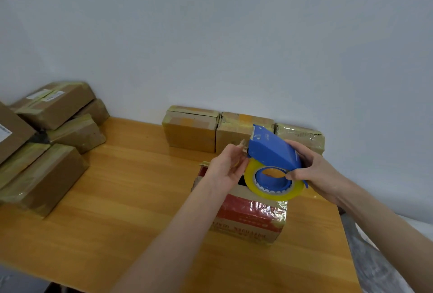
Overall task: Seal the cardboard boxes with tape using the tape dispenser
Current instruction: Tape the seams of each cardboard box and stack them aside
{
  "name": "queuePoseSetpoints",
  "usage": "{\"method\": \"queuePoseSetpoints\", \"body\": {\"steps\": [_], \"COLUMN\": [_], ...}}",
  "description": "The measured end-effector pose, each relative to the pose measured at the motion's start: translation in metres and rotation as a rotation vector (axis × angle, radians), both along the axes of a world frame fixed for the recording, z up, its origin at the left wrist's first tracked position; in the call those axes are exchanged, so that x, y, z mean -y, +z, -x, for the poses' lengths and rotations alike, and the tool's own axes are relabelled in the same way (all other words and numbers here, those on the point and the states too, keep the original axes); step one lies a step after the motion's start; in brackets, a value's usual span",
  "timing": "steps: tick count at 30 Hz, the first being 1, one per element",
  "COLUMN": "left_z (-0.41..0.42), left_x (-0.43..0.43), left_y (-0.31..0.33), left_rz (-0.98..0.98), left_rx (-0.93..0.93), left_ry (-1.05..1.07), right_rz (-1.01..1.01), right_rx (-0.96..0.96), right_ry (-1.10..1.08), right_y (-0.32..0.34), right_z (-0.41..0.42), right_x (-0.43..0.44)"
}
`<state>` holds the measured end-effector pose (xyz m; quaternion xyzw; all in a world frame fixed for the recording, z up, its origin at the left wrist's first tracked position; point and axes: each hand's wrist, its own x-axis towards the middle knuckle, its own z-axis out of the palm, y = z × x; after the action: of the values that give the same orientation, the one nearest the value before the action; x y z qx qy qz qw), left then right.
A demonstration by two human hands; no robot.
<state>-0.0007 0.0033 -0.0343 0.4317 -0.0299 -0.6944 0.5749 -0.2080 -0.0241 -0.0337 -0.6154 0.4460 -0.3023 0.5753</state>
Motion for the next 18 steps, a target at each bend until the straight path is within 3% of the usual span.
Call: {"method": "queuePoseSetpoints", "body": {"steps": [2,7,12,18], "left_z": [-0.001,-0.027,-0.026,-0.028], "left_x": [-0.002,0.000,-0.001,0.004], "left_y": [-0.003,-0.014,-0.005,0.002], "left_rz": [0.052,0.079,0.127,0.174], "left_rx": [0.055,0.509,0.618,0.687], "left_ry": [-0.067,-0.114,-0.396,-0.425], "right_rz": [0.014,0.065,0.094,0.093], "right_rx": [-0.030,-0.091,-0.185,-0.208], "right_ry": [0.004,0.015,0.042,0.065], "right_y": [0.000,0.006,0.011,0.014], "right_z": [0.003,0.012,0.016,0.011], "right_x": [-0.001,0.001,0.001,0.001]}}
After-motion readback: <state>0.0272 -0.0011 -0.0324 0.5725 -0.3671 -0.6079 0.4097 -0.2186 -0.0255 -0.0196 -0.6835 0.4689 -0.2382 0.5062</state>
